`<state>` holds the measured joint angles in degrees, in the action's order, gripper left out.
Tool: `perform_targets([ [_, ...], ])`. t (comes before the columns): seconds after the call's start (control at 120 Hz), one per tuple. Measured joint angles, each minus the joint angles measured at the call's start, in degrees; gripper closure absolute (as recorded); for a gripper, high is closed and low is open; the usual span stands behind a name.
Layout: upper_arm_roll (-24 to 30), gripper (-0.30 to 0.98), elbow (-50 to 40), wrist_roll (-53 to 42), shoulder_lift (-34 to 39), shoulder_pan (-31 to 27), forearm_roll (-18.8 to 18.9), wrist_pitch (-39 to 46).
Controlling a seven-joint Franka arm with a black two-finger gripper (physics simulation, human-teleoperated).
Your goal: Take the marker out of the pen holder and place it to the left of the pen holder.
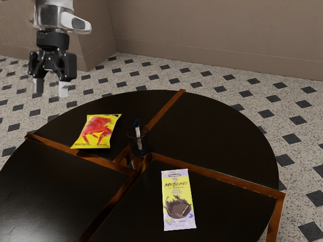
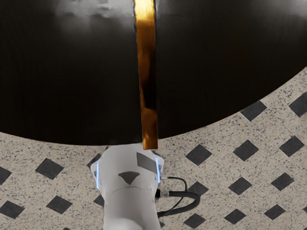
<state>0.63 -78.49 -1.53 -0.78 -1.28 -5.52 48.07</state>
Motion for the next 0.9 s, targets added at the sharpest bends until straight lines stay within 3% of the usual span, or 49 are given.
perform_targets([
  [0.1, 0.1, 0.00, -1.6, -0.5, -1.4, -0.3, -0.2, 11.5],
  [0.425, 0.0, 0.00, -2.2, -1.0, -22.9, -2.6, 0.6, 42.3],
  [0.692, 0.1, 0.00, 6.2, -1.2, -34.7, -0.6, 0.5, 55.0],
  [0.9, 0.0, 0.07, 3.9, -1.4, -35.5, -0.4, 3.8, 64.4],
])
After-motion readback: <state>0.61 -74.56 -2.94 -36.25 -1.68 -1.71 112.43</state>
